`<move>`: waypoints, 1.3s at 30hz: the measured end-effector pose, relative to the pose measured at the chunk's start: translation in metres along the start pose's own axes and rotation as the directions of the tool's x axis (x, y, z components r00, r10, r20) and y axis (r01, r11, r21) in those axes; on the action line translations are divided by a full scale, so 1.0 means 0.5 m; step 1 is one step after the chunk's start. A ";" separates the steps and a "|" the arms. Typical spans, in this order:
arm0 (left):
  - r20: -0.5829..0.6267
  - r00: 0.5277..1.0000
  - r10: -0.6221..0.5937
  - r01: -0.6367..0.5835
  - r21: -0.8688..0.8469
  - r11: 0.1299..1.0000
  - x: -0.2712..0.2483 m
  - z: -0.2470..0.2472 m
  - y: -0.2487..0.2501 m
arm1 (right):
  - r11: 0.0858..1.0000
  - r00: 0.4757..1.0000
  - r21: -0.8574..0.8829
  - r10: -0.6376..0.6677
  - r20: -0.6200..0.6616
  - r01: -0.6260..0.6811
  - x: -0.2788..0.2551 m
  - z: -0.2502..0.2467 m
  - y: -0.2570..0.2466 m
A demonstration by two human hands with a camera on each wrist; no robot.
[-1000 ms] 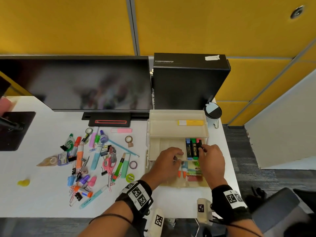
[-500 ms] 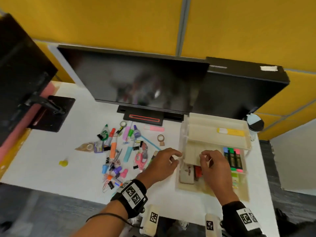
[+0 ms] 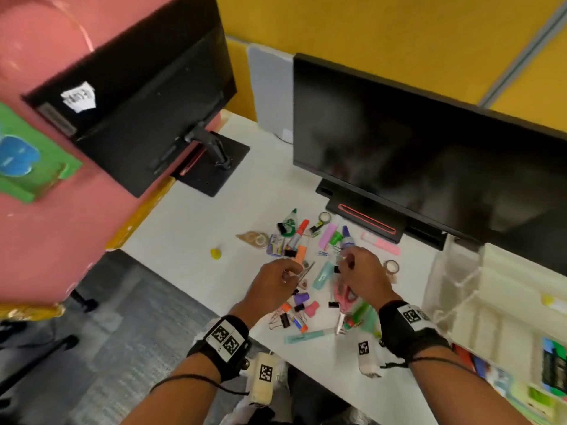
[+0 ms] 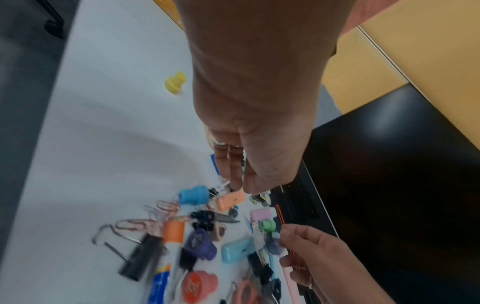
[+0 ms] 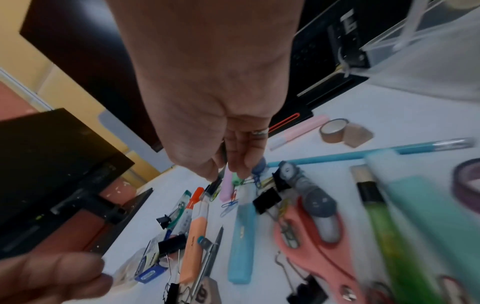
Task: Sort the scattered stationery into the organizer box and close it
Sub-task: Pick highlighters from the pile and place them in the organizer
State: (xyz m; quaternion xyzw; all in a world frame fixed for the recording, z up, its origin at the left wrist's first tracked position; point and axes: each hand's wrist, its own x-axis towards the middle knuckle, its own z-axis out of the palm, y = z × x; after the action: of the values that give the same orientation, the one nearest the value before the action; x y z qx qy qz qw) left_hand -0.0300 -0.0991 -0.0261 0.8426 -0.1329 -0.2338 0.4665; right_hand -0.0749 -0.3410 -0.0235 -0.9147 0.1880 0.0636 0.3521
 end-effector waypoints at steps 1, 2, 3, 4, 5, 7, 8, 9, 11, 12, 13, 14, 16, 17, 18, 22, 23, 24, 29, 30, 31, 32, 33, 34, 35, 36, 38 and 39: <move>-0.014 1.000 -0.005 0.005 -0.004 1.000 -0.004 -0.014 -0.016 | 1.000 1.000 -0.014 -0.014 0.012 0.015 0.024 0.013 -0.009; -0.020 1.000 -0.013 0.013 -0.004 1.000 -0.008 -0.026 -0.033 | 0.999 0.999 -0.040 -0.033 0.025 0.034 0.047 0.025 -0.019; -0.023 0.999 -0.026 0.026 0.001 1.000 -0.013 -0.038 -0.046 | 0.996 0.998 -0.070 -0.051 0.038 0.053 0.068 0.036 -0.029; -0.023 0.999 -0.034 0.035 0.006 0.999 -0.017 -0.049 -0.059 | 0.994 0.997 -0.095 -0.057 0.047 0.062 0.088 0.047 -0.037; -0.024 0.999 -0.040 0.041 0.017 0.999 -0.022 -0.057 -0.072 | 0.992 0.997 -0.115 -0.055 0.054 0.061 0.106 0.056 -0.044; -0.017 0.999 -0.034 0.035 0.039 0.999 -0.031 -0.070 -0.095 | 0.986 0.996 -0.156 -0.052 0.069 0.062 0.137 0.069 -0.054; -0.005 0.999 -0.038 0.039 0.052 0.998 -0.036 -0.075 -0.104 | 0.982 0.995 -0.177 -0.050 0.082 0.064 0.149 0.077 -0.055; 0.013 0.999 -0.050 0.049 0.067 0.997 -0.041 -0.077 -0.111 | 0.977 0.995 -0.206 -0.043 0.093 0.061 0.157 0.082 -0.054; 0.052 0.996 -0.072 0.067 0.099 0.993 -0.050 -0.081 -0.119 | 0.961 0.993 -0.273 -0.019 0.113 0.049 0.163 0.089 -0.050; 0.061 0.995 -0.076 0.069 0.116 0.991 -0.054 -0.082 -0.120 | 0.953 0.992 -0.302 0.002 0.123 0.035 0.162 0.092 -0.051; 0.065 0.995 -0.075 0.066 0.126 0.990 -0.056 -0.082 -0.123 | 0.942 0.991 -0.335 0.035 0.127 0.009 0.159 0.094 -0.054; 0.068 0.995 -0.071 0.062 0.128 0.990 -0.057 -0.079 -0.125 | 0.933 0.991 -0.361 0.060 0.123 -0.012 0.156 0.096 -0.054; 0.077 0.995 -0.062 0.053 0.119 0.991 -0.054 -0.072 -0.126 | 0.916 0.992 -0.400 0.070 0.105 -0.022 0.148 0.097 -0.059; 0.085 0.995 -0.055 0.045 0.114 0.993 -0.050 -0.066 -0.123 | 0.909 0.993 -0.415 0.067 0.095 -0.021 0.144 0.096 -0.062; 0.097 0.994 -0.046 0.035 0.108 0.994 -0.044 -0.059 -0.119 | 0.908 0.995 -0.418 0.060 0.082 -0.020 0.142 0.097 -0.060; 0.138 0.990 -0.018 0.001 0.124 0.992 -0.012 -0.026 -0.079 | 0.913 0.994 -0.401 0.101 0.027 -0.082 0.133 0.090 -0.061; 0.147 0.989 -0.005 -0.015 0.134 0.991 -0.002 -0.016 -0.069 | 0.913 0.989 -0.389 0.145 0.022 -0.125 0.132 0.088 -0.060; 0.155 0.988 0.010 -0.033 0.144 0.989 0.009 -0.006 -0.059 | 0.917 0.984 -0.365 0.179 0.014 -0.161 0.131 0.087 -0.059; 0.193 0.974 0.116 -0.168 0.277 0.946 0.068 0.057 -0.021 | 0.966 0.969 -0.114 0.217 -0.119 -0.230 0.107 0.063 -0.047; 0.201 0.969 0.143 -0.203 0.323 0.924 0.079 0.072 -0.013 | 0.973 0.964 -0.018 0.227 -0.141 -0.232 0.098 0.054 -0.041; 0.214 0.962 0.168 -0.238 0.365 0.900 0.090 0.087 -0.005 | 0.970 0.959 0.074 0.239 -0.151 -0.230 0.089 0.045 -0.034; 0.237 0.952 0.195 -0.279 0.408 0.869 0.099 0.101 0.002 | 0.961 0.957 0.173 0.245 -0.154 -0.218 0.076 0.033 -0.029; 0.271 0.941 0.203 -0.313 0.464 0.829 0.106 0.115 0.010 | 0.940 0.953 0.255 0.269 -0.142 -0.227 0.064 0.022 -0.026; 0.303 0.931 0.202 -0.340 0.525 0.780 0.112 0.127 0.017 | 0.915 0.946 0.322 0.297 -0.126 -0.244 0.053 0.010 -0.021; 0.326 0.925 0.197 -0.360 0.578 0.732 0.115 0.137 0.023 | 0.896 0.939 0.353 0.325 -0.113 -0.268 0.041 -0.001 -0.015; 0.343 0.919 0.195 -0.377 0.617 0.691 0.118 0.147 0.026 | 0.885 0.932 0.373 0.344 -0.116 -0.279 0.028 -0.012 -0.011; 0.348 0.921 0.177 -0.378 0.678 0.631 0.121 0.164 0.031 | 0.854 0.919 0.435 0.373 -0.131 -0.285 0.005 -0.030 0.005; 0.341 0.924 0.171 -0.371 0.698 0.613 0.123 0.174 0.031 | 0.827 0.906 0.481 0.399 -0.141 -0.290 -0.006 -0.037 0.017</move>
State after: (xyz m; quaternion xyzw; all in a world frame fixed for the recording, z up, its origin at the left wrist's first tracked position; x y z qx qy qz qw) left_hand -0.0223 -0.1976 -0.0690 0.8937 -0.3996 -0.1843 0.0868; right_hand -0.0814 -0.3586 -0.0142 -0.7596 0.4009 -0.0274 0.5114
